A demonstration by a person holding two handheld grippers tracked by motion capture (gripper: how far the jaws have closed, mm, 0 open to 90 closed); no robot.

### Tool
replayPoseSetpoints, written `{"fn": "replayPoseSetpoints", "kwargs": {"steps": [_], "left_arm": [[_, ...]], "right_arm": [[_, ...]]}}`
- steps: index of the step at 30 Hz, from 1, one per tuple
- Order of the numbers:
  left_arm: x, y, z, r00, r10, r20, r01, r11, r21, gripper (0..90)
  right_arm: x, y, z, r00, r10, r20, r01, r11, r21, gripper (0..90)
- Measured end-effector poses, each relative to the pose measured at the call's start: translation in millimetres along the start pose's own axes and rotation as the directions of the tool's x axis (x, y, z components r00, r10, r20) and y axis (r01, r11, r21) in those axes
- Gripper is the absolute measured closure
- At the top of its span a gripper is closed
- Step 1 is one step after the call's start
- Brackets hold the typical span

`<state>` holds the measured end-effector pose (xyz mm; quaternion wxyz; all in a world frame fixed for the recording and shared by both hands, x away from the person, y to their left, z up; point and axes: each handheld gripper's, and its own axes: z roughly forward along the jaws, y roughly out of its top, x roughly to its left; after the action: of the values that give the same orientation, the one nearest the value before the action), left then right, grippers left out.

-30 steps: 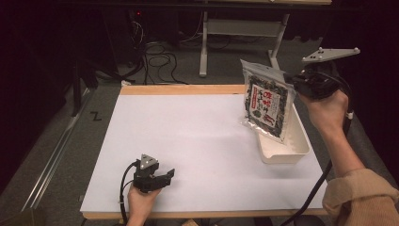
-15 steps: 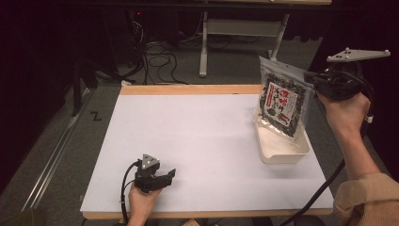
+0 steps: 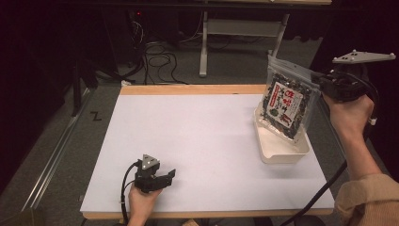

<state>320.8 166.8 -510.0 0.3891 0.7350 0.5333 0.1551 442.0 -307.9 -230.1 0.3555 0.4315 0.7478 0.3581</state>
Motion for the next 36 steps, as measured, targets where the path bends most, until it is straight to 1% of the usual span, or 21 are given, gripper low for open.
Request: {"fn": "replayPoseSetpoints", "kwargs": {"steps": [4,5,8,9,12,16,17,19,24,28,30,33,34,36], "left_arm": [[-1.3,0.4,1.5,1.0,0.007,0.0,-0.007,1.0,0.005,32.3],[-1.4,0.3,1.6,0.9999,0.011,0.002,-0.011,0.9999,0.009,32.3],[-1.1,0.0,0.8,1.0,0.006,0.002,-0.006,1.0,0.004,32.3],[-0.8,0.0,0.8,1.0,0.005,-0.001,-0.005,1.0,0.004,32.3],[-1.3,0.5,1.9,1.0,0.01,-0.001,-0.01,0.9999,0.009,32.3],[-1.9,0.2,2.1,0.9999,0.013,0.0,-0.013,0.9999,0.011,32.3],[-1.5,0.1,1.6,1.0,0.01,-0.001,-0.01,0.9999,0.008,32.3],[-0.8,0.3,0.6,1.0,0.006,0.001,-0.006,1.0,0.003,32.3],[-1.6,0.4,1.3,1.0,0.009,0.001,-0.009,0.9999,0.005,32.3],[-0.4,0.1,0.5,1.0,0.003,0.001,-0.003,1.0,0.004,32.3],[-1.2,0.4,1.1,1.0,0.004,0.003,-0.004,1.0,0.005,32.3],[-2.0,0.6,1.7,0.9999,0.012,0.004,-0.012,0.9999,0.007,32.3],[-2.1,0.5,1.6,1.0,0.009,0.003,-0.009,0.9999,0.004,32.3],[-0.9,0.3,0.9,1.0,0.004,0.003,-0.004,1.0,0.004,32.3]], "right_arm": [[0.3,1.5,-5.8,1.0,0.007,0.003,-0.007,1.0,-0.031,90.0],[0.2,1.9,-6.5,1.0,0.0,0.004,0.0,0.999,-0.033,90.0],[-1.0,1.3,-8.8,0.9999,-0.003,0.012,0.004,0.999,-0.037,90.0],[-1.2,0.8,-8.9,0.9999,0.004,0.014,-0.004,0.999,-0.033,90.0],[-2.4,-1.8,-6.5,0.9995,-0.008,0.032,0.008,1.0,-0.011,90.0],[-2.8,-5.0,-1.5,0.9995,-0.009,0.03,0.009,1.0,-0.002,90.0],[-1.1,-5.7,0.4,0.9995,-0.006,0.032,0.005,1.0,0.01,90.0],[2.6,-7.3,5.4,0.9989,-0.03,0.036,0.029,0.999,0.023,90.0],[9.7,-9.7,13.2,0.9991,-0.035,0.025,0.034,0.999,0.042,90.0],[9.6,-11.1,16.2,0.999,-0.039,0.022,0.038,0.998,0.059,90.0],[9.6,-11.2,17.1,0.9992,-0.034,0.018,0.033,0.997,0.066,90.0],[9.9,-12.3,19.2,0.9995,-0.029,0.013,0.028,0.997,0.067,90.0],[10.2,-13.9,20.9,0.9992,-0.038,0.013,0.037,0.997,0.067,90.0],[10.4,-17.8,24.5,0.9995,-0.032,0.005,0.032,0.996,0.079,90.0]]}}
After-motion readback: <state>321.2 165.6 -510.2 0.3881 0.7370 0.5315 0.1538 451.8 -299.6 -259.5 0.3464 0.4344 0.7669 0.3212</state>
